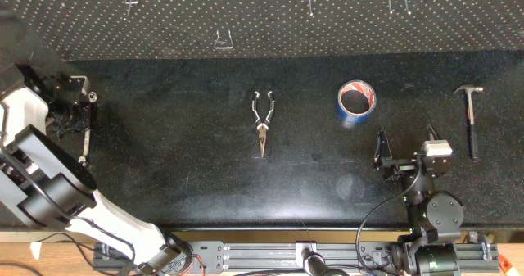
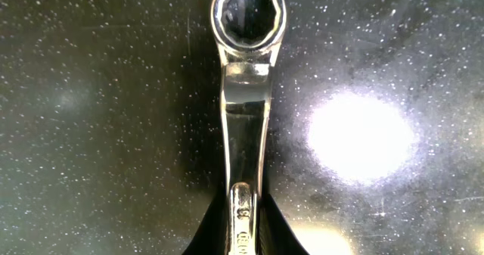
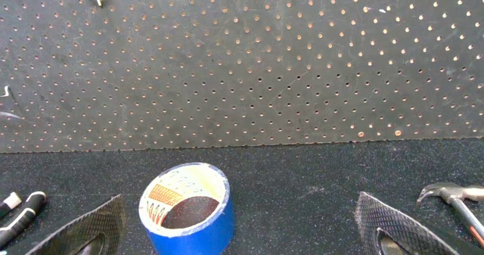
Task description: Place Tools Onto Pegboard
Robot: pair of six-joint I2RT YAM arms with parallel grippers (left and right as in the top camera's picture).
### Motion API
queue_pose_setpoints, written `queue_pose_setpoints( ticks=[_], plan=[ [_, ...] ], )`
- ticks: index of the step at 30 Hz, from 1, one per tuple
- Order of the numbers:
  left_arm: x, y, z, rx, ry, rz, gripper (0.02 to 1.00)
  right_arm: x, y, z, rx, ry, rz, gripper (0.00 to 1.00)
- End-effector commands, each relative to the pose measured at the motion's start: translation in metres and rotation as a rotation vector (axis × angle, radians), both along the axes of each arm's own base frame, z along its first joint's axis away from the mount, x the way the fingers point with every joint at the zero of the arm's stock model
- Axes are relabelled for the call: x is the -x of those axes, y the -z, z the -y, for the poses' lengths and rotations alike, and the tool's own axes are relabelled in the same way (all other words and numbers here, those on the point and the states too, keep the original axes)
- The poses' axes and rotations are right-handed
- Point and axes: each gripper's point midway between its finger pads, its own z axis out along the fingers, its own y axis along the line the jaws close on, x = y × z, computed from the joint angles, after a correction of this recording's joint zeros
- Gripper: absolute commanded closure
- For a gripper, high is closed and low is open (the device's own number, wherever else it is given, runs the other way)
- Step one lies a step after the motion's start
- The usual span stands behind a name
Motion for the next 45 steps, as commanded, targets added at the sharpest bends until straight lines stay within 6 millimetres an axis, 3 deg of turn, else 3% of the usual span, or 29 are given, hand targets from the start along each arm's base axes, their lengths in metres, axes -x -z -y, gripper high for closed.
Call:
queue_pose_setpoints(
  ticks=[1, 3, 6, 10, 14, 16, 17, 19, 22, 24, 25, 26, 30, 34, 36, 40, 45],
  plan=[
    [-0.001, 0.012, 0.001, 0.025, -0.025, -0.012, 0.989, 0.000, 0.002, 0.000, -0.010, 0.003, -0.002, 0.012],
    [-0.001, 0.003, 0.004, 0.013, -0.013, -0.031, 0.989, 0.000, 0.002, 0.000, -0.010, 0.003, -0.002, 0.012],
    [-0.025, -0.049, 0.022, -0.031, 0.058, 0.017, 0.991, 0.000, 0.002, 0.000, -0.010, 0.003, -0.002, 0.012],
    [-0.023, -0.109, 0.055, -0.085, 0.124, 0.065, 0.989, 0.000, 0.002, 0.000, -0.010, 0.003, -0.002, 0.012],
    [-0.003, -0.216, 0.069, -0.246, 0.132, 0.293, 0.989, 0.000, 0.002, 0.000, -0.010, 0.003, -0.002, 0.012],
    [0.014, -0.272, 0.095, -0.328, 0.163, 0.430, 0.991, 0.000, 0.002, 0.000, -0.010, 0.003, -0.002, 0.012],
    [0.020, -0.286, 0.107, -0.335, 0.164, 0.470, 0.989, 0.000, 0.002, 0.000, -0.010, 0.003, -0.002, 0.012],
    [0.029, -0.314, 0.146, -0.221, -0.001, 0.606, 0.991, 0.000, 0.002, 0.000, -0.010, 0.003, -0.002, 0.012],
    [0.009, -0.313, 0.168, -0.096, -0.124, 0.692, 0.989, 0.000, 0.002, 0.000, -0.010, 0.003, -0.002, 0.012],
    [-0.004, -0.296, 0.163, -0.090, -0.163, 0.769, 0.989, 0.000, 0.002, 0.000, -0.010, 0.003, -0.002, 0.012],
    [-0.006, -0.284, 0.162, -0.113, -0.149, 0.831, 0.989, 0.000, 0.002, 0.000, -0.010, 0.003, -0.002, 0.012],
    [-0.005, -0.257, 0.162, -0.123, -0.147, 0.883, 0.989, 0.000, 0.002, 0.000, -0.010, 0.003, -0.002, 0.012],
    [-0.010, -0.212, 0.161, -0.146, -0.129, 0.951, 0.989, 0.000, 0.002, 0.000, -0.010, 0.003, -0.002, 0.012],
    [-0.031, -0.217, 0.161, -0.143, -0.088, 1.015, 0.989, 0.000, 0.002, 0.000, -0.010, 0.003, -0.002, 0.012],
    [-0.043, -0.223, 0.168, -0.113, -0.047, 1.062, 0.991, 0.000, 0.002, 0.000, -0.010, 0.003, -0.002, 0.012],
    [-0.057, -0.211, 0.193, -0.129, 0.071, 1.035, 0.989, 0.000, 0.002, 0.000, -0.010, 0.003, -0.002, 0.014],
    [-0.063, -0.209, 0.188, -0.194, -0.009, 1.031, 0.989, 0.000, 0.002, 0.000, -0.010, 0.003, -0.002, 0.012]
  ],
)
